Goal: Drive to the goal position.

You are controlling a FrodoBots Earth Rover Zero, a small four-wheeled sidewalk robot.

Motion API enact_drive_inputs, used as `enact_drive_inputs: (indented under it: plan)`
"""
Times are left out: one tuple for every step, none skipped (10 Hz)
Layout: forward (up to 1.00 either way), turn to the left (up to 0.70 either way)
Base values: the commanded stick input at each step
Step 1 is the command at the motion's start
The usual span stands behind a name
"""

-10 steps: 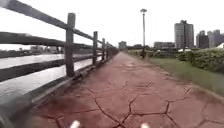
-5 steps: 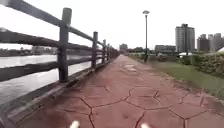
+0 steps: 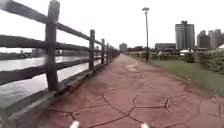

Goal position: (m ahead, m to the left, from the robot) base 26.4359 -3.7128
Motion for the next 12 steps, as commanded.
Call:
enact_drive_inputs:
  plan:
    - [0.7, 0.0]
    - [0.7, 0.0]
    - [0.7, 0.0]
    - [0.7, 0.0]
    - [0.7, 0.0]
    - [0.7, 0.0]
    - [0.7, 0.0]
    - [0.7, 0.0]
    - [0.7, 0.0]
    - [0.7, 0.0]
    - [0.7, -0.35]
    - [0.7, -0.35]
